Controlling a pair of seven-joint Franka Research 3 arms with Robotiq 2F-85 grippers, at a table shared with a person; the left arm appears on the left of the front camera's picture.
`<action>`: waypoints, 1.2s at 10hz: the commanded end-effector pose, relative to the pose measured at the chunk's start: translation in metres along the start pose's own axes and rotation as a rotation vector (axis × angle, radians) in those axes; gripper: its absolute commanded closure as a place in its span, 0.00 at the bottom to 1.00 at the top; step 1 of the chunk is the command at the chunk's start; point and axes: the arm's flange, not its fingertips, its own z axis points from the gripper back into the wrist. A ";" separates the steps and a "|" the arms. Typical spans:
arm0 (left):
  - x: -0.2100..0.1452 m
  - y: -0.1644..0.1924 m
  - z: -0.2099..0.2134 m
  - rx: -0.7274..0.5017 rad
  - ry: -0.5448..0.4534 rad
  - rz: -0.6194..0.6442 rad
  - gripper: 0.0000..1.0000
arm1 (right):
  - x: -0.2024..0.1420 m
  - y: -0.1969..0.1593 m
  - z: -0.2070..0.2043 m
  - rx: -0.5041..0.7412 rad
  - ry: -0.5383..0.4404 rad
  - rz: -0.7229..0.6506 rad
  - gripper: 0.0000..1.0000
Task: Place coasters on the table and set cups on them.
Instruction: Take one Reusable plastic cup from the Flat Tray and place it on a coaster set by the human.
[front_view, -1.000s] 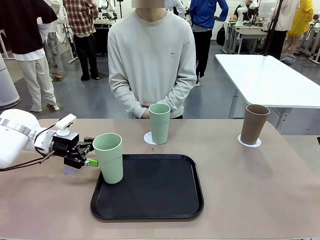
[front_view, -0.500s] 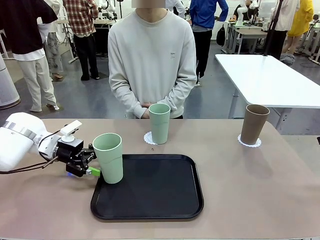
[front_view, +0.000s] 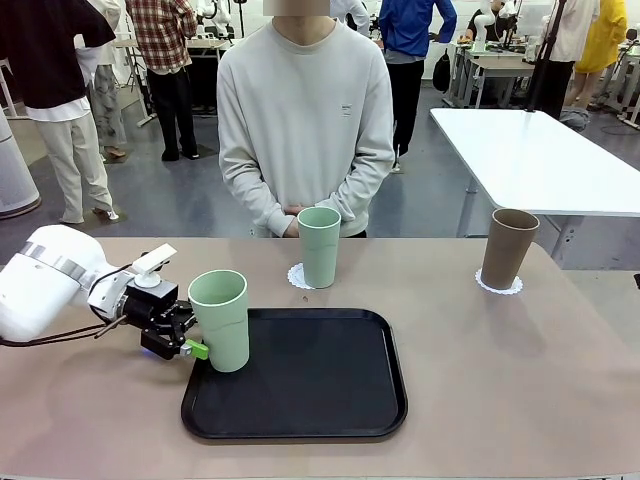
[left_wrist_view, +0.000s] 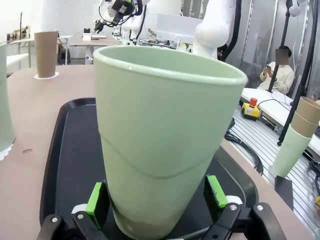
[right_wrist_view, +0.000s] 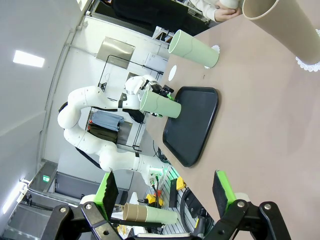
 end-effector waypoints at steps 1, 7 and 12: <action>0.002 0.006 -0.010 0.003 0.023 -0.030 0.00 | 0.000 0.000 0.000 0.010 -0.002 0.005 0.00; 0.004 0.009 -0.010 -0.026 0.002 -0.057 0.59 | 0.000 0.000 0.000 0.010 -0.002 0.005 0.00; 0.055 -0.012 0.008 0.030 -0.007 -0.009 1.00 | 0.000 0.000 0.000 0.010 -0.002 0.005 0.00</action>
